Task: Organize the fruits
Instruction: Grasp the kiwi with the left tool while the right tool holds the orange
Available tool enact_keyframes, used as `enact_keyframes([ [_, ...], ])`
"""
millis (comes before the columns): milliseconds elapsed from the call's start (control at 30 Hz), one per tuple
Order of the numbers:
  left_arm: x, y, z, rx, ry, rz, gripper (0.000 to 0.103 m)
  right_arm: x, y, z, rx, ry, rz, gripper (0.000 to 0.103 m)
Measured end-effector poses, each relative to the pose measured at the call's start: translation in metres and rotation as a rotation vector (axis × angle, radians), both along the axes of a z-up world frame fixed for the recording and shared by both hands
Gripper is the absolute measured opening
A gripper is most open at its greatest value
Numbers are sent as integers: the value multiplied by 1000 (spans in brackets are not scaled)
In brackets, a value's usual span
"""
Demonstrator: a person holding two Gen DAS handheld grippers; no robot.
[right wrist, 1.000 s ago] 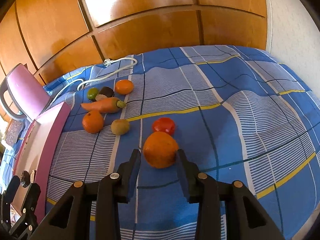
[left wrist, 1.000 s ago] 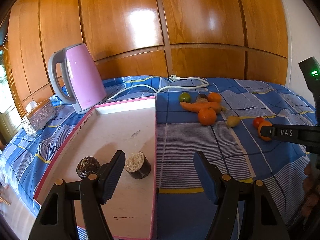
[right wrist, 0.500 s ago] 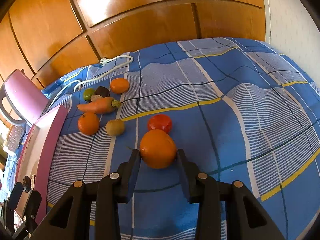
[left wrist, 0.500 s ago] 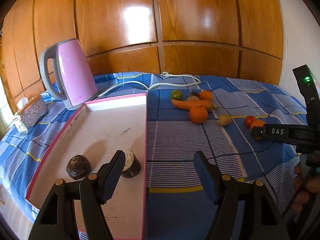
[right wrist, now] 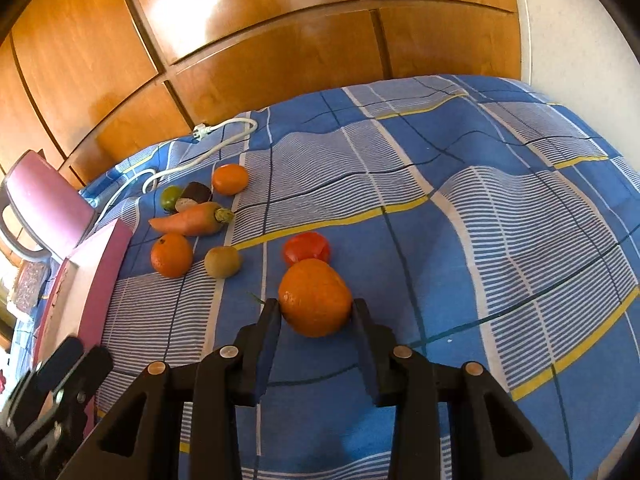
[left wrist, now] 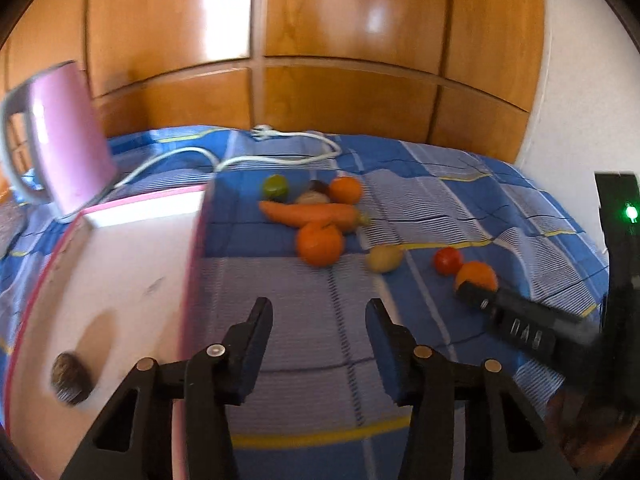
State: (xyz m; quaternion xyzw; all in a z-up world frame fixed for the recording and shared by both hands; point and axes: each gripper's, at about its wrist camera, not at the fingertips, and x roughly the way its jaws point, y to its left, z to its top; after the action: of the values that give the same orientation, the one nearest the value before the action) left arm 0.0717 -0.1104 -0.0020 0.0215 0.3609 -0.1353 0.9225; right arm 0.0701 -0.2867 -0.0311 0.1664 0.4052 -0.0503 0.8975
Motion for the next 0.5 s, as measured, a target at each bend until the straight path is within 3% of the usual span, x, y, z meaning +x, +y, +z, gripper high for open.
enact_keyframes([
  [267, 44, -44, -4, 13, 51, -75, 40, 1, -1, -2, 10, 6, 1, 36],
  [500, 71, -68, -16, 24, 110, -109, 42, 0, -2, -2, 19, 7, 1, 36],
])
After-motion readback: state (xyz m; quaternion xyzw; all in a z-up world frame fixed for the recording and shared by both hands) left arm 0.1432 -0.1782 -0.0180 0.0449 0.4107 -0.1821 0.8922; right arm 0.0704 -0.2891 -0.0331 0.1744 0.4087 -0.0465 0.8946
